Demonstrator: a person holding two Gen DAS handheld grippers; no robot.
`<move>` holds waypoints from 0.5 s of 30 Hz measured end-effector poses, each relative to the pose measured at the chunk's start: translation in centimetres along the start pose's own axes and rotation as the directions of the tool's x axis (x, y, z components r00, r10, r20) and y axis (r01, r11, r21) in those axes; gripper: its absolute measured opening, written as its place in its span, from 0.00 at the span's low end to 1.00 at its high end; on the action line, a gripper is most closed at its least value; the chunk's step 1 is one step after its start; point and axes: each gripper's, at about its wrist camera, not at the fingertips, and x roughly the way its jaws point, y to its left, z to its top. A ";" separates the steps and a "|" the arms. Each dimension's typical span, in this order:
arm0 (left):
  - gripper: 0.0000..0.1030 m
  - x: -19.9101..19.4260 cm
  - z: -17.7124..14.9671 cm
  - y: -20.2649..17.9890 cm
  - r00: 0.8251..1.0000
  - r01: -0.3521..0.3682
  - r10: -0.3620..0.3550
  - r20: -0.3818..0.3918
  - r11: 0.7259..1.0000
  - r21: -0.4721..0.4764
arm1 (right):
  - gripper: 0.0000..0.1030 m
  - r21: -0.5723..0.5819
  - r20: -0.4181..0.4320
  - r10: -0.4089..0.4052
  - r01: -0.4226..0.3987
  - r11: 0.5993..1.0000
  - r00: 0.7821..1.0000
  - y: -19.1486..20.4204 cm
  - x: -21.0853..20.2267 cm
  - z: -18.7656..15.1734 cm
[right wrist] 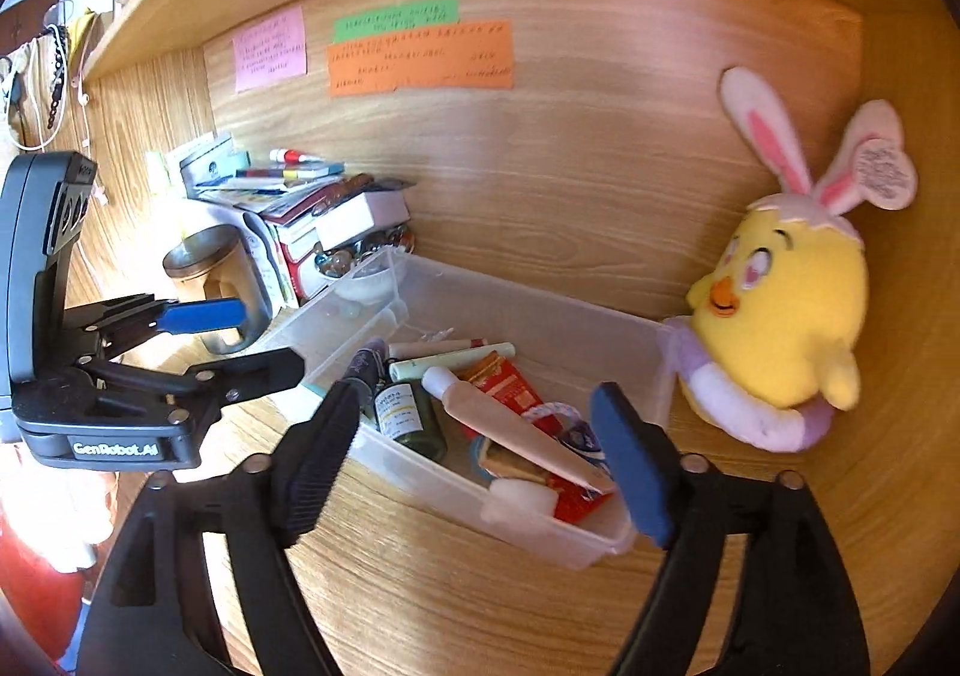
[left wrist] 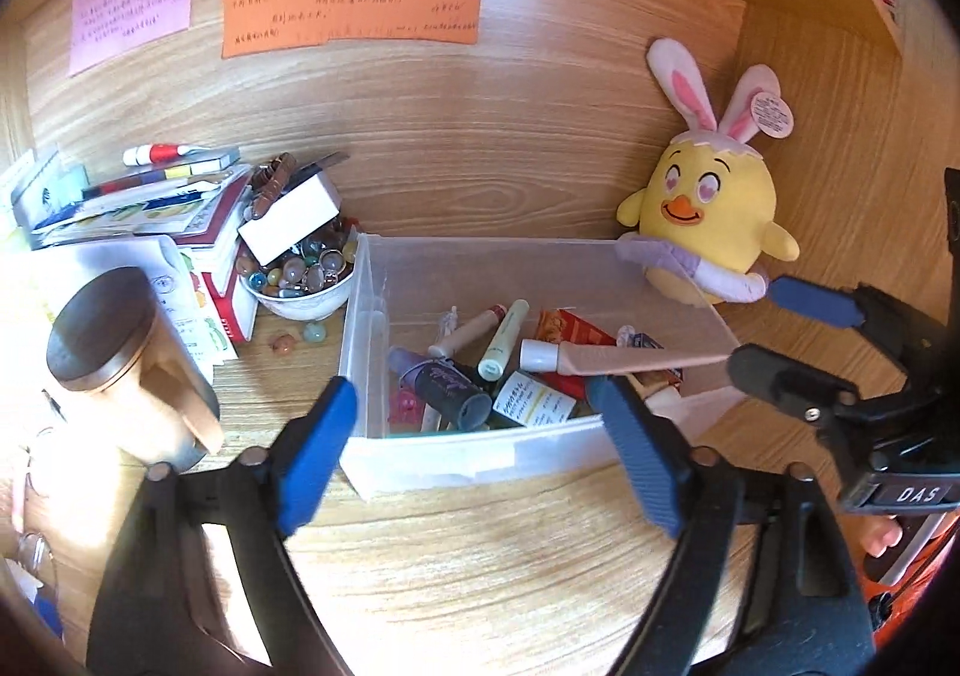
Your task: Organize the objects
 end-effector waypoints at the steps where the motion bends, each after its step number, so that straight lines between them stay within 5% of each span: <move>1: 0.89 -0.2 -0.2 -0.1 1.000 -0.005 0.005 0.003 1.000 0.003 | 0.80 0.000 0.007 -0.009 0.009 1.000 1.000 0.0 -0.4 -0.3; 15: 0.93 -1.5 -3.1 -0.1 1.000 -0.007 0.008 0.019 1.000 -0.024 | 0.86 0.025 0.006 -0.019 0.019 1.000 1.000 0.5 -2.3 -3.6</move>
